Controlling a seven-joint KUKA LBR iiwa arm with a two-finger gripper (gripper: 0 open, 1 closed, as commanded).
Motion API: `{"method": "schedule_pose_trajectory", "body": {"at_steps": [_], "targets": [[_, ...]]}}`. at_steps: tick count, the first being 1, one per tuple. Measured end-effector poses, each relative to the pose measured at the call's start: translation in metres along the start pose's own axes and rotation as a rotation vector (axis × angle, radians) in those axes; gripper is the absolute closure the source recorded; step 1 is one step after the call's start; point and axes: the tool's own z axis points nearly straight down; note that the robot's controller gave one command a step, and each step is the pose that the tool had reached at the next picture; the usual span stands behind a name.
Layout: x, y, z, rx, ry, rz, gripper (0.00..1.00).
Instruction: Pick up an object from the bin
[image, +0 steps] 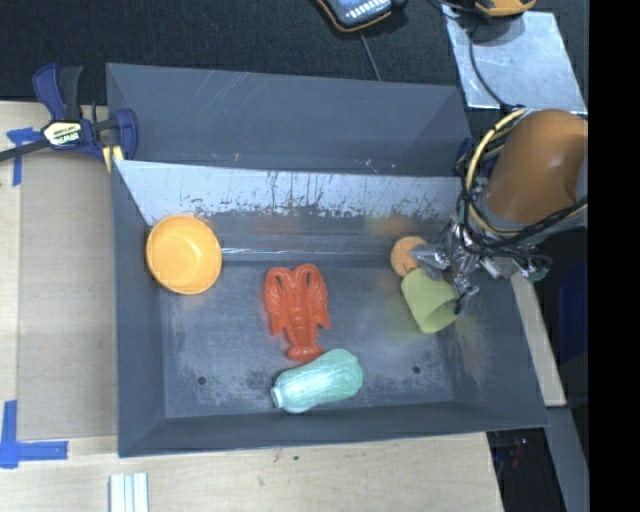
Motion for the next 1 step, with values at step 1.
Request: {"method": "schedule_pose_trajectory", "body": {"at_steps": [1], "targets": [[-0.0035, -0.0018, -0.0286, 0.012, -0.019, 0.002, 1.0]]}}
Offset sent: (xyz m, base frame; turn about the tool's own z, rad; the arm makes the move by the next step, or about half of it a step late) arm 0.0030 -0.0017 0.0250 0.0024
